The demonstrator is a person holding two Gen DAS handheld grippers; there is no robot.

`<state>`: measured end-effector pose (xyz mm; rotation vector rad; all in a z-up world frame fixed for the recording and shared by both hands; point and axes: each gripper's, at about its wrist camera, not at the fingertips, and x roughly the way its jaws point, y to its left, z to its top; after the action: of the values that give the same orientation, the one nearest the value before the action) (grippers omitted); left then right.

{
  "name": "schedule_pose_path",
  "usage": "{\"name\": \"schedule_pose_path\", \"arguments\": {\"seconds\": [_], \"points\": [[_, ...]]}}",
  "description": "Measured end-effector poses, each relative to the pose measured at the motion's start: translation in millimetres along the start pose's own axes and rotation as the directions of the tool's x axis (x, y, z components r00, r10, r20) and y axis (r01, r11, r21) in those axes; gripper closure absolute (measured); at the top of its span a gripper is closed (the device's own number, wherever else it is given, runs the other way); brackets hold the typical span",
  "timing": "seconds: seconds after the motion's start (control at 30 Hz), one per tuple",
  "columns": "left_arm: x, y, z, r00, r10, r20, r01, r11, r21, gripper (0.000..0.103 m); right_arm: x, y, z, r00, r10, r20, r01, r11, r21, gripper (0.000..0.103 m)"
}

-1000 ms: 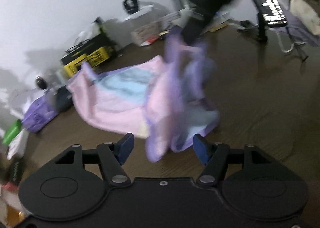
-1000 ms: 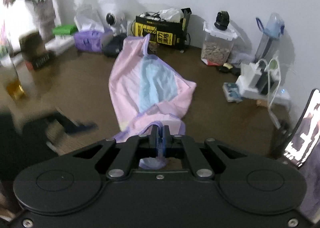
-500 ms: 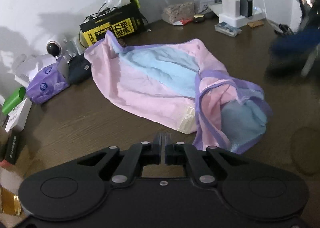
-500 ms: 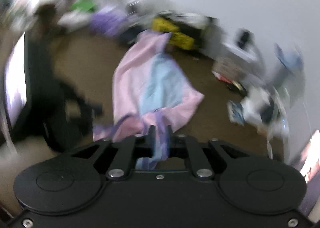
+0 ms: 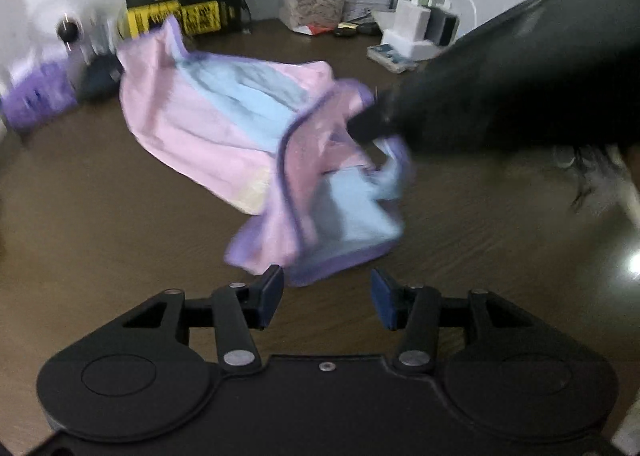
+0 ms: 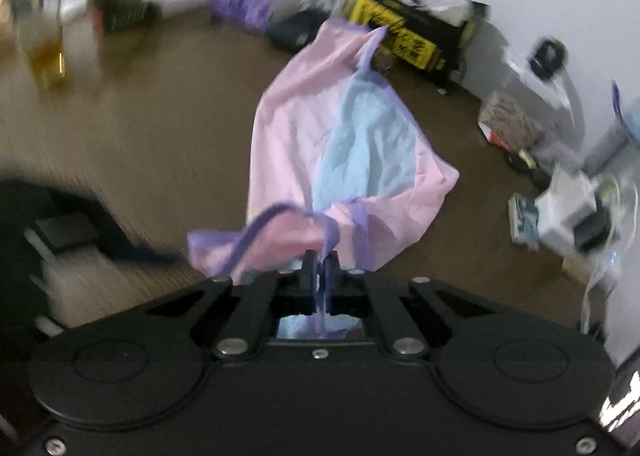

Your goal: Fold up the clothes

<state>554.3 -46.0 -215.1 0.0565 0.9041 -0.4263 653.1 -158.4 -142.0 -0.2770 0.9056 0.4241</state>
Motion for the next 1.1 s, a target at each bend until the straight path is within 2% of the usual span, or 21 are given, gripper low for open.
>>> {"name": "schedule_pose_path", "arguments": {"seconds": [0.07, 0.13, 0.27, 0.33, 0.4, 0.47, 0.53, 0.6, 0.73, 0.9, 1.0, 1.1], "points": [[-1, -3, 0, 0.998, 0.029, 0.05, -0.027, 0.999, -0.032, 0.055, -20, -10, 10, 0.999, 0.042, -0.002, -0.042, 0.995, 0.09, 0.099], [-1, -5, 1, 0.995, 0.057, 0.079, -0.053, 0.997, -0.052, 0.055, -32, -11, 17, 0.999, 0.037, 0.0, -0.037, 0.995, 0.088, 0.099], [13, 3, -1, 0.997, 0.05, 0.061, -0.044, 0.995, -0.09, 0.058, -49, -12, 29, 0.999, 0.04, -0.011, -0.039, 0.997, 0.064, 0.099], [20, 8, -2, 0.994, 0.074, 0.075, -0.067, 0.993, -0.092, 0.069, -49, -10, 30, 0.999, 0.03, -0.025, -0.029, 0.999, 0.04, 0.099], [21, 12, -1, 0.993, 0.082, 0.081, -0.074, 0.993, -0.094, 0.073, -48, -8, 30, 0.999, 0.026, -0.037, -0.025, 0.999, 0.036, 0.099], [23, 18, -1, 0.993, 0.08, 0.087, -0.073, 0.994, -0.082, 0.08, -48, -7, 29, 0.999, 0.027, -0.046, -0.025, 0.999, 0.03, 0.099], [26, 21, -2, 0.993, 0.077, 0.092, -0.071, 0.996, -0.059, 0.095, -50, -6, 27, 0.999, 0.023, -0.047, -0.021, 0.999, 0.036, 0.099], [29, 23, -4, 0.992, 0.069, 0.105, -0.066, 0.997, -0.026, 0.101, -51, -6, 25, 0.999, 0.023, -0.049, -0.02, 0.998, 0.053, 0.099], [24, 25, 0, 0.991, 0.079, 0.107, -0.082, 0.997, 0.016, 0.101, -50, -5, 18, 0.999, 0.006, -0.051, -0.003, 0.997, 0.075, 0.099], [-29, 51, 22, 0.987, 0.103, 0.122, -0.108, 0.994, 0.035, 0.101, -51, -2, 5, 0.997, -0.068, -0.03, 0.07, 0.996, 0.057, 0.099], [-55, 65, 47, 0.975, 0.144, 0.17, -0.158, 0.985, 0.071, 0.102, -55, -1, 0, 0.997, -0.078, -0.012, 0.079, 0.995, 0.06, 0.099], [-67, 68, 91, 0.953, 0.166, 0.255, -0.207, 0.968, 0.144, 0.102, -69, 3, 14, 0.989, -0.118, 0.09, 0.116, 0.993, 0.025, 0.099]]}}
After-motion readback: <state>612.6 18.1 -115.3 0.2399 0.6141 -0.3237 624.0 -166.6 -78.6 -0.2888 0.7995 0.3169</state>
